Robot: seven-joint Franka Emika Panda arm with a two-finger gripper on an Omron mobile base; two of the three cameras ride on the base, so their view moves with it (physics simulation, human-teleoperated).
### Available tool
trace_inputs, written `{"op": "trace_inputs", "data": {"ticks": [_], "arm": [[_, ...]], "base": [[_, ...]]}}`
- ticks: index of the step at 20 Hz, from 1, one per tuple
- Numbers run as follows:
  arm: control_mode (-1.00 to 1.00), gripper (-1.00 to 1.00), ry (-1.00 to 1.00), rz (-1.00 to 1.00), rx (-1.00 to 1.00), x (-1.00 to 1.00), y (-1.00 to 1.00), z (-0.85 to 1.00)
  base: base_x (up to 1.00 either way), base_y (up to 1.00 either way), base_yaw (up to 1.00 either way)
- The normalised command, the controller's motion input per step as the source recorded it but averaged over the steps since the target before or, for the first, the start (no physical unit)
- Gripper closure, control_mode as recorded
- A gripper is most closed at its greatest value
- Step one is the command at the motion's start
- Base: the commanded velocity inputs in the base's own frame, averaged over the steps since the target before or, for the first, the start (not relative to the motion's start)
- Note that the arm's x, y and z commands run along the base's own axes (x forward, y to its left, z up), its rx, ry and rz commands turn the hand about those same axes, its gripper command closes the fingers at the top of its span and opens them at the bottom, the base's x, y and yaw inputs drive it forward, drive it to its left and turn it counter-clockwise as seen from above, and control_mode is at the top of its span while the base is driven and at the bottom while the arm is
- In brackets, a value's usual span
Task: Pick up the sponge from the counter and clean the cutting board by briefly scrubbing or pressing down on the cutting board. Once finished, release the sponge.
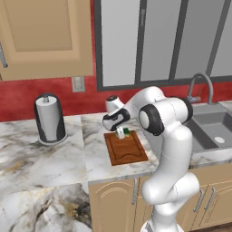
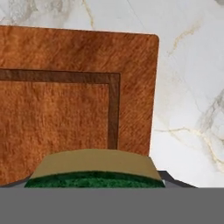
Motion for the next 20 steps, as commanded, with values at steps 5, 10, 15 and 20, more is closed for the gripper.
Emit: {"op": "trace_inputs", "data": {"ticks": [5, 10, 15, 20], "arm": [[-1.0, 1.0, 0.01, 0.08, 0.0, -0.25, 0.48, -0.19], [-1.0, 1.0, 0.04, 0.09, 0.0, -0.21, 0.51, -0.02], [-1.0, 1.0, 0.02, 0.12, 0.0, -0.18, 0.46, -0.02], [-1.0, 1.0, 0.0, 0.19, 0.0, -0.32, 0.26, -0.16]], "base": [[0.0, 0.0, 0.0], [0.0, 0.0, 0.0], [0.0, 0.0, 0.0], [0.0, 0.0, 0.0]]}}
